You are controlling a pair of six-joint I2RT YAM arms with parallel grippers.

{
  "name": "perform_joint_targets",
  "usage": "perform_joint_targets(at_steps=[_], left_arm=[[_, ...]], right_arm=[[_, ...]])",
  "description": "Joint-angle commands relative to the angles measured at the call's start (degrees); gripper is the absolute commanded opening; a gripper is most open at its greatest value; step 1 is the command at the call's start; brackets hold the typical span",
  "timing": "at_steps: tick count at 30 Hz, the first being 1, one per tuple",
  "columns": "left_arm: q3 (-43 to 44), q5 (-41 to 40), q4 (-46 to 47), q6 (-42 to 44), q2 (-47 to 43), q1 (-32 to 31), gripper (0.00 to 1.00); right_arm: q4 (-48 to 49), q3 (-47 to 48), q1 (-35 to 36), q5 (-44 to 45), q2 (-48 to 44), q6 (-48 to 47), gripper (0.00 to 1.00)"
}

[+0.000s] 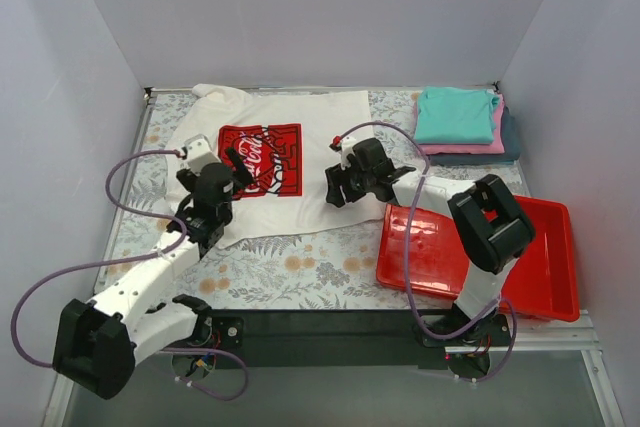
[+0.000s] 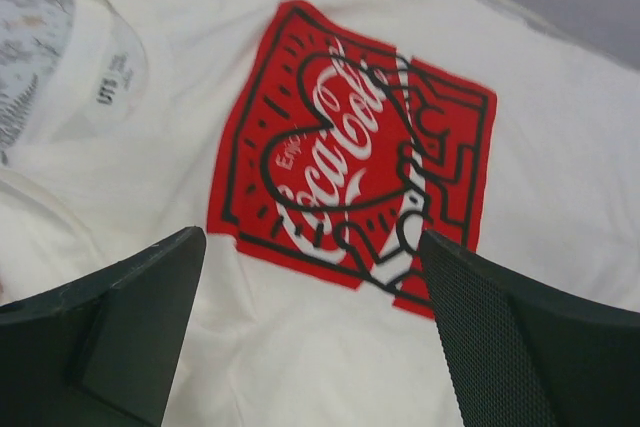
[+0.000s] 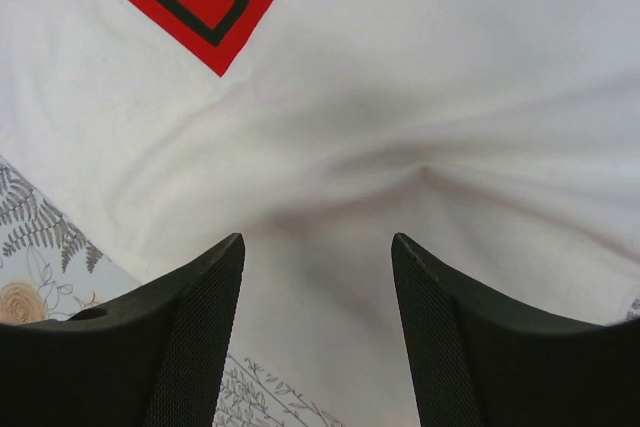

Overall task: Fold and stack the t-shirts
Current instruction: Flatten the tshirt out, then fold the tshirt

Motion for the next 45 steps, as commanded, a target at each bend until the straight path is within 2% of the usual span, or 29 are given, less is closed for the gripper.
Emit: perform_joint_targets(at_steps=[1,4,9,15,17,20,26,36,41,45], left_arm=[[1.8,-7.5,-13.0,-6.1,3.2,-7.9,0.8],[4.6,-8.9,-24.6,-15.3,9.2,-12.0,0.75],[9.5,-17.4,-42.3,-29.8,16.4,-17.0,0.73],[10.0,-20.0,-52.3,-41.0,16.1,-19.6,0.7],[9.1,-18.8,-50.0,-39.3,16.1,-19.6,0.68],[9.6,-19.7,-53.0,-43.2,19.0,-19.5,0.65],[10.9,-22.5,-54.2,-44.4,23.6,-17.2,0.59],[7.0,-17.4,-36.6,-28.7,21.7,-11.5,0.55],[6.9,-15.0,-35.3,-26.0,23.1,-9.1,0.54],[6.6,-12.8,-35.9,-25.3,23.5,-8.1,0.45]], right_arm=[[0.8,-3.0,0.4,1.6,-5.9,-0.9,0.55],[1.6,-5.5,0.3,1.4,-9.2,-0.9,0.56],[2.9,-9.1,0.3,0.9,-14.0,-0.7,0.56],[3.3,-11.6,0.0,1.2,-16.9,-1.0,0.56],[3.6,-12.5,-0.2,1.2,-17.6,-1.0,0.56],[3.9,-13.5,-0.5,0.9,-18.9,-1.0,0.56],[4.9,-15.8,-1.0,0.7,-22.2,-0.9,0.57],[5.9,-17.1,-2.0,-0.3,-22.2,-0.6,0.57],[6.0,-17.3,-2.1,0.0,-22.6,-0.6,0.57],[6.1,-17.2,-2.2,-0.1,-22.1,-0.6,0.57]])
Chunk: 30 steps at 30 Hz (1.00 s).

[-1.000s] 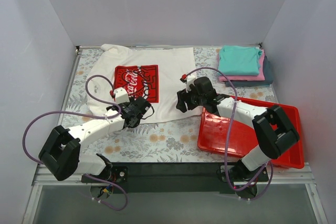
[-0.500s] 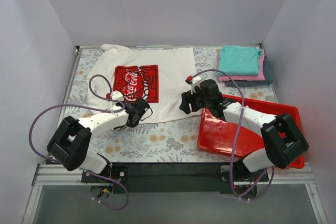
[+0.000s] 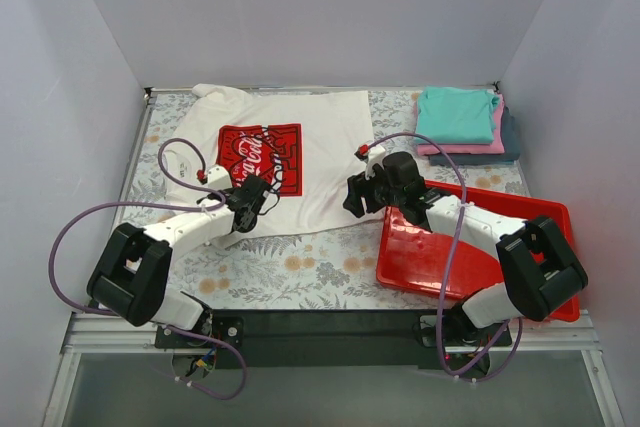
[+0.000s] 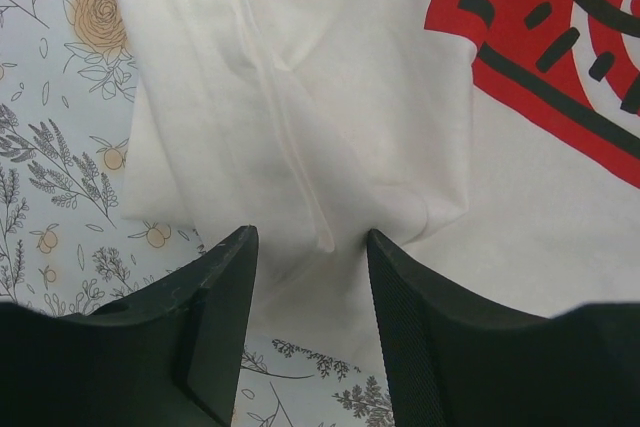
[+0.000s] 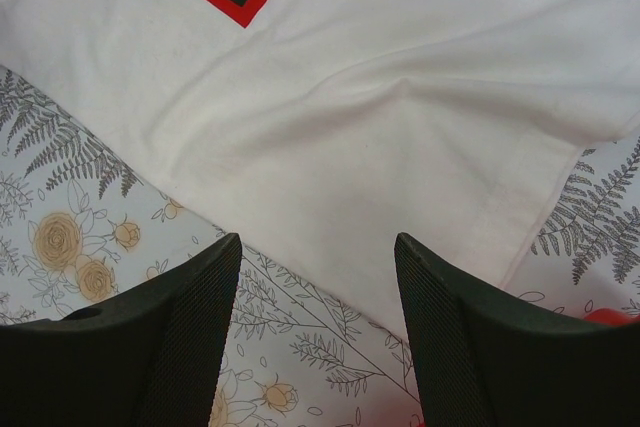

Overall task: Fold and stack the t-shirts
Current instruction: Fold the tshirt

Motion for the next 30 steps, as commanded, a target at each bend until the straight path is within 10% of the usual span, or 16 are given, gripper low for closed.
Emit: perform_joint_targets(at_steps=[1,20,30], left_arm=[[-0.6,1.6,1.0,1.8,0.1,0.7,0.43],[1.5,3.1,-3.5,-0.9,0.7,2.2,0.41],[2.5,1.9,-4.3,-1.2,2.2,2.2,0.15]], right_arm=[[2.5,-0.3,-0.2,-0.7,-0.3,-0.3,0.57],[3.3,2.1,-0.5,-3.3,4.5,-0.3,0.57],[3.3,2.0,-0.9,-2.7,5.3,-0.4,0.57]])
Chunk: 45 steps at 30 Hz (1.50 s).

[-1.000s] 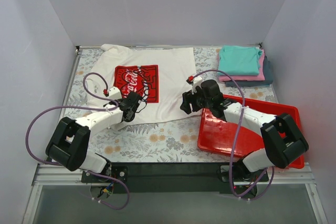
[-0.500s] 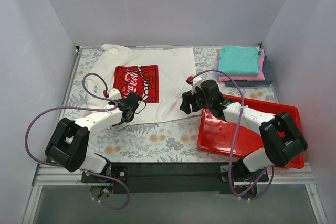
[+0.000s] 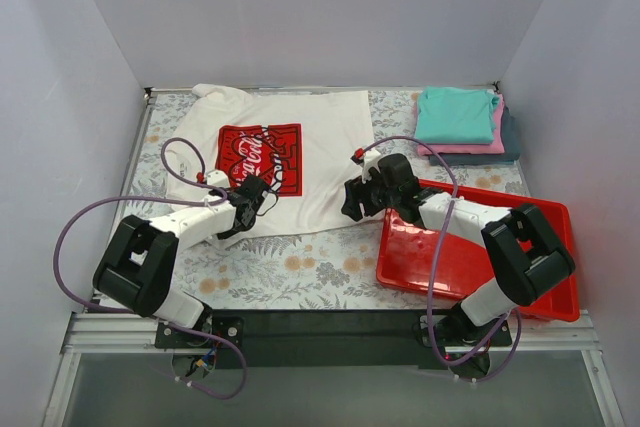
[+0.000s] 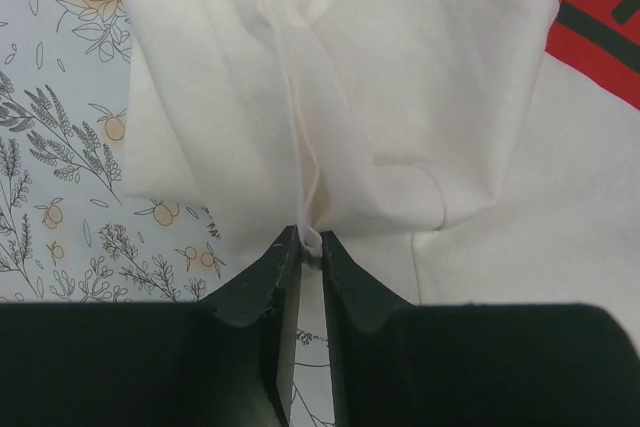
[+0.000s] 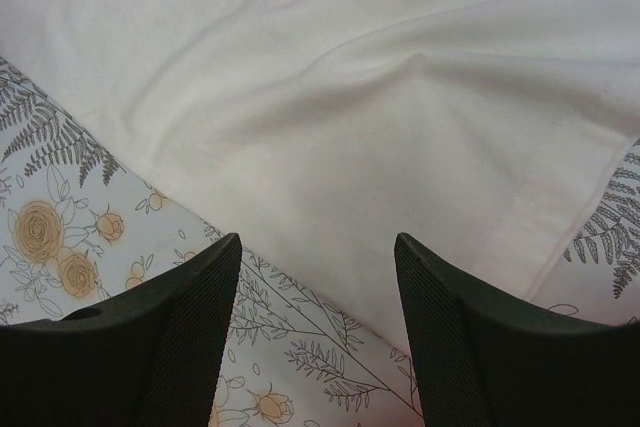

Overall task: Fold and stack the t-shirts
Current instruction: Fold the tshirt

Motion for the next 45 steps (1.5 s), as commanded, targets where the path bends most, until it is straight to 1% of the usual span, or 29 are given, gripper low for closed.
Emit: perform_joint_targets(at_steps=[1,2,3,5,6,11,16,20,22,26,27,29,30,34,36,39,42,45], left_arm=[[1.7,-2.4,-0.8,-0.3,-0.9,0.2,0.15],[1.8,-2.4,-0.8,-0.3,-0.9,0.2,0.14],[1.8,-2.4,-0.8,-0.2,-0.9,0.2,0.11],[2.0,-2.4,-1.0,-0.1,-0.9,0.2,0.07],[2.0,-2.4,-1.0,-0.1,-1.0,0.2,0.07],[2.7,-1.3,-1.5,1.1,-3.0,0.2,0.12],[2.5,-0.2,-1.0,2.1,-4.6,0.2,0.19],[2.7,0.4,-1.1,2.1,-4.4,0.2,0.23],[2.7,0.4,-1.2,2.1,-4.3,0.2,0.23],[2.7,0.5,-1.4,2.0,-4.5,0.2,0.17],[2.7,0.6,-1.4,2.0,-4.5,0.2,0.11],[2.9,0.9,-1.5,2.1,-4.5,0.2,0.05],[3.1,0.9,-1.7,2.1,-4.5,0.2,0.0],[5.4,0.1,-3.9,2.5,-5.3,-0.1,0.0],[8.5,-2.1,-8.4,1.3,-6.8,-0.5,0.0],[9.9,-0.9,-6.4,4.1,-10.4,-0.5,0.0],[10.7,-1.3,-6.1,5.4,-11.5,-0.5,0.0],[10.5,-1.2,0.3,8.8,-11.1,-0.4,0.0]], right_arm=[[2.1,1.9,-0.4,-0.5,0.2,-0.4,0.57],[2.1,1.9,-0.4,-0.5,0.3,-0.4,0.57],[2.1,1.9,-0.4,-0.5,0.4,-0.4,0.57],[2.1,2.0,-0.5,-0.6,0.6,-0.4,0.57],[2.0,2.0,-0.5,-0.7,0.8,-0.5,0.57],[2.1,2.2,-0.5,-0.9,1.2,-0.4,0.57],[2.0,2.3,-0.5,-1.1,1.5,-0.4,0.57],[2.0,2.2,-0.5,-1.4,1.6,-0.4,0.57],[2.0,2.2,-0.5,-1.4,1.6,-0.4,0.57],[2.0,2.2,-0.5,-1.5,1.5,-0.4,0.57],[2.0,2.2,-0.5,-1.6,1.7,-0.4,0.57],[2.0,2.2,-0.5,-1.6,1.7,-0.3,0.57],[2.0,2.2,-0.5,-1.6,1.7,-0.4,0.57],[2.0,2.2,-0.5,-1.4,1.7,-0.4,0.57],[2.0,2.3,-0.6,-1.4,1.8,-0.4,0.57],[2.0,2.8,-0.5,-1.5,2.0,-0.3,0.57],[1.9,2.9,-0.5,-0.7,2.1,-0.2,0.57],[-0.1,2.9,-0.5,1.2,0.4,0.4,0.57]])
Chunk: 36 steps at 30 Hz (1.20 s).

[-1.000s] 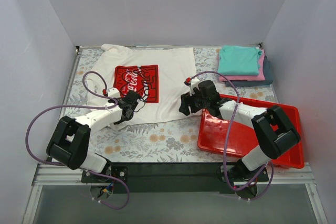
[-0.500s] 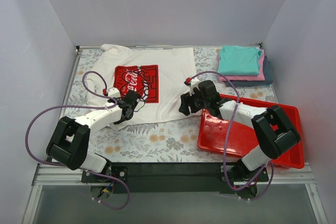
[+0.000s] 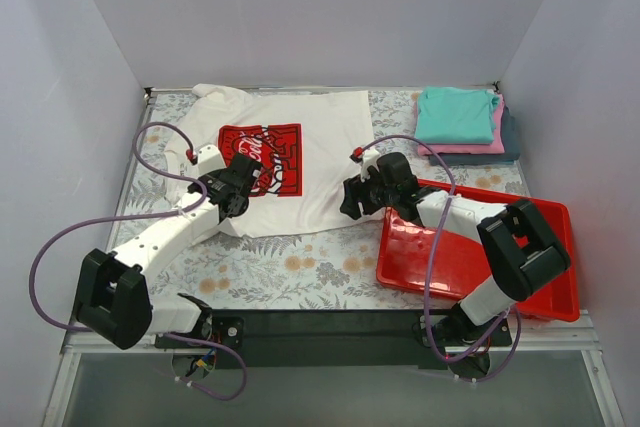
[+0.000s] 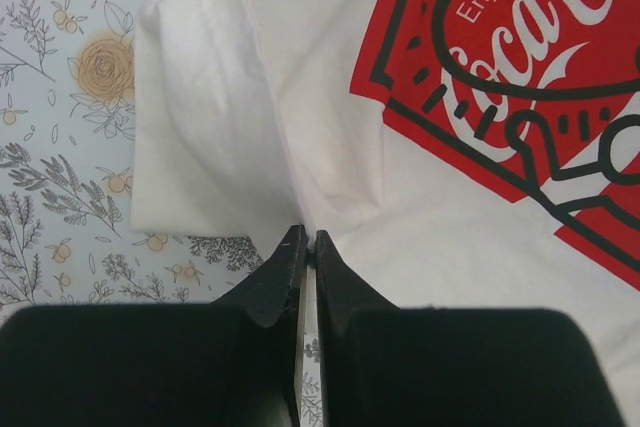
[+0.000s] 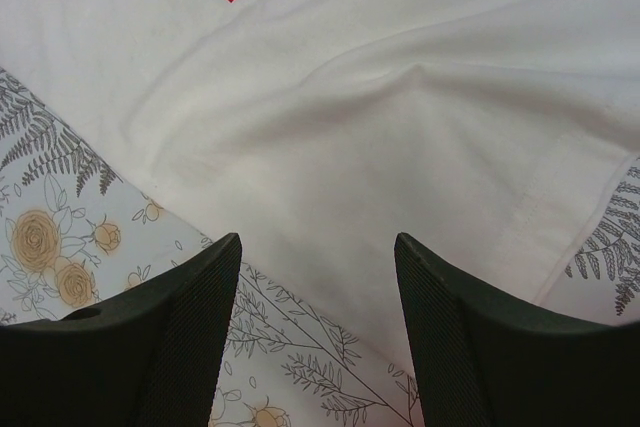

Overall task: Fold and stack the t-shirts
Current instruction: Fold the tshirt

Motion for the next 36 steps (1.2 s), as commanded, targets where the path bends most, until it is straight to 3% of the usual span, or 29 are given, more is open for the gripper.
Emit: perform_joint_targets(at_steps=[1,6,12,23,36], left_arm=[[0.9,-1.5,7.3,5.2,-0.6,0.0,0.0],[0.0,4.1,22.1,14.5,0.4,7.0,0.0],[1.5,10.8,30.6,19.9,3.2,12.2,0.0],[-1.3,18.7,36.2,23.7,4.0,18.8,0.0],[-4.6,23.8,37.2,23.4,-0.1,22.1,0.0]], right_arm=[[-3.1,2.2,-0.2,2.9,-2.8,0.4,0.57],[-10.3,1.9,0.0,12.1,-6.9,2.0,0.57],[-17.8,5.6,1.1,18.4,-3.8,2.8,0.57],[-32.9,15.3,3.5,28.7,7.2,3.1,0.57],[-43.8,12.6,8.4,32.5,4.6,7.1,0.57]])
